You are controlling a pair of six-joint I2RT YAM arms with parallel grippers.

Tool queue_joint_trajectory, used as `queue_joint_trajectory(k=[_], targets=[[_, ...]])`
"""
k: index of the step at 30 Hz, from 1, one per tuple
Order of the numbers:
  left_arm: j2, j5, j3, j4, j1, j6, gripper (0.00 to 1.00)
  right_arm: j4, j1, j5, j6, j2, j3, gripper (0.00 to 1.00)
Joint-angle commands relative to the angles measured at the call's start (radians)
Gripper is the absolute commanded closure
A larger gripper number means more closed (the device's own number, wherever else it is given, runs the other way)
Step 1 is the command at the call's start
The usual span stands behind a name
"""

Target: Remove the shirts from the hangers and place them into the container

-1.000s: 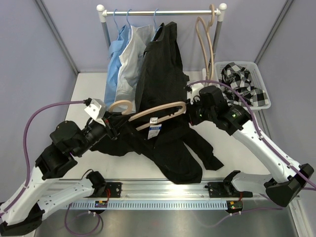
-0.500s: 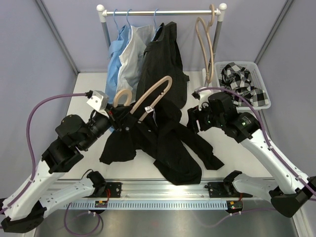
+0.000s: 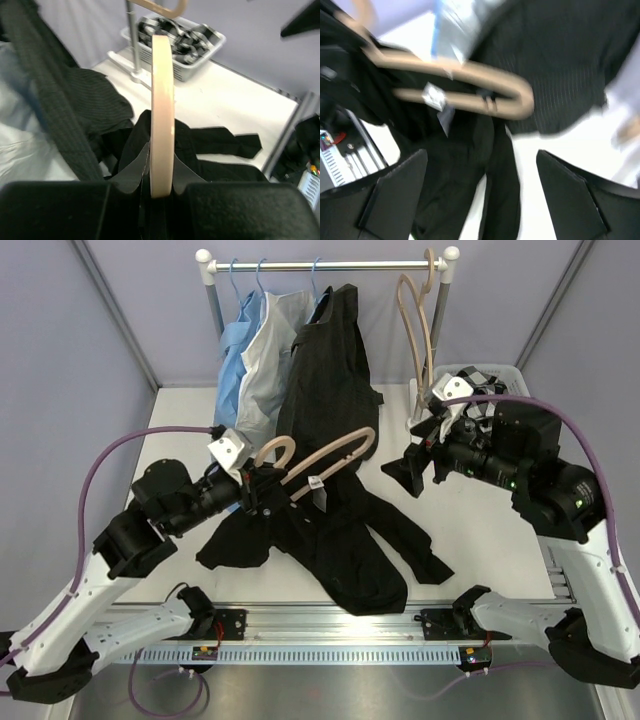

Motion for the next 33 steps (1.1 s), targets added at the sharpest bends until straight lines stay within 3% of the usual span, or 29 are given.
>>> queue_joint_trajectory(k=[1,6,11,22,24,33], targets=[[0.029,0.184,0.066,0.002,0.003,0.054,1.0,-0.074,-0.004,-0.205,-0.214,0.112,0.088,0.01],[0.098,0.348,0.116,-0.05,0.004,0.11,1.0,-0.215,-0.003,-0.377,-0.35,0.236,0.209,0.0],[0.147,0.396,0.165,-0.061,0.004,0.158,1.0,-0.242,-0.001,-0.469,-0.357,0.287,0.206,0.02],[0.256,0.519,0.271,-0.153,0.069,0.224,1.0,-0.243,0.02,-0.408,-0.374,0.287,0.047,0.12],[0.258,0.539,0.271,-0.156,0.079,0.224,1.0,-0.24,0.023,-0.419,-0.374,0.284,0.034,0.19],[0.279,0.646,0.284,-0.153,0.106,0.207,1.0,-0.205,0.025,-0.417,-0.365,0.284,-0.001,0.33]])
